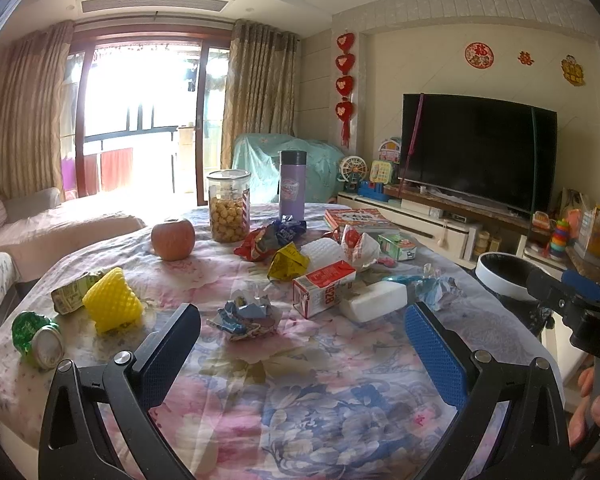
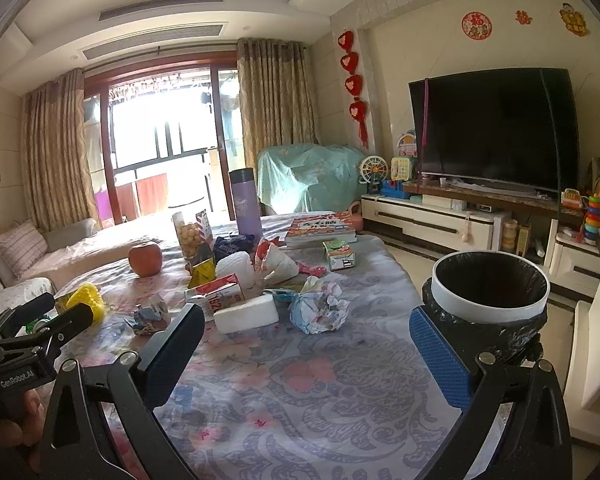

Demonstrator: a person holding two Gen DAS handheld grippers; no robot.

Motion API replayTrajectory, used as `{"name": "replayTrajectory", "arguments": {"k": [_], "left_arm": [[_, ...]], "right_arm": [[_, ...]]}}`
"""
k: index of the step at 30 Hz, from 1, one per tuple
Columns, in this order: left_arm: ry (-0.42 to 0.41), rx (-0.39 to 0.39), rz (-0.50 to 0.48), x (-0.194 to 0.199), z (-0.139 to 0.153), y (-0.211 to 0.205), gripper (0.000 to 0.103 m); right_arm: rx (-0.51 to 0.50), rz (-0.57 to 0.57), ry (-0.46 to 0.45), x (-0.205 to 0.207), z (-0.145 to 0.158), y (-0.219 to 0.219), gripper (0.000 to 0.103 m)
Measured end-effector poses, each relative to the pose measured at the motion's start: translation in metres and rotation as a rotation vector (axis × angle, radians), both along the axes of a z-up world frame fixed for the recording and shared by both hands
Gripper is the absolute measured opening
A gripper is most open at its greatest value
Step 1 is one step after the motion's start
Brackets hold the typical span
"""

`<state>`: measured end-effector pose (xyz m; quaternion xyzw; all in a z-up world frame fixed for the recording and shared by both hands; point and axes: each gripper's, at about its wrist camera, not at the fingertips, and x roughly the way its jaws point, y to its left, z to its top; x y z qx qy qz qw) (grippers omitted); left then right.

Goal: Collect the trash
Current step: 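Move both grippers toward the crumpled wrappers on the table, then close the left gripper on the silver wrapper while the right grips crumpled paper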

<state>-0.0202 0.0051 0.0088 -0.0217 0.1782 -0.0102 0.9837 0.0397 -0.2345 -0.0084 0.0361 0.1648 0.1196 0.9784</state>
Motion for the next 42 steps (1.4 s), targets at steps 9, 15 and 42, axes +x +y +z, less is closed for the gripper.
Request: {"name": "replayTrajectory", "arguments": {"k": [9, 15, 42], "left_arm": [[0.004, -0.005, 0.000, 0.001, -0.001, 0.001, 0.102], [0.009, -0.009, 0.000, 0.002, -0.005, 0.005, 0.102], [0.243, -0.068, 0.061, 0.094, -0.037, 0.048, 0.102]], "right_arm": [[0.006, 0.010, 0.014, -0.001, -0.003, 0.002, 0.103], [0.015, 0.014, 0.033, 0.005, -0.004, -0.002, 0.103], [0.006, 0.070, 0.233, 0.077, -0.038, 0.012, 0.103]]}}
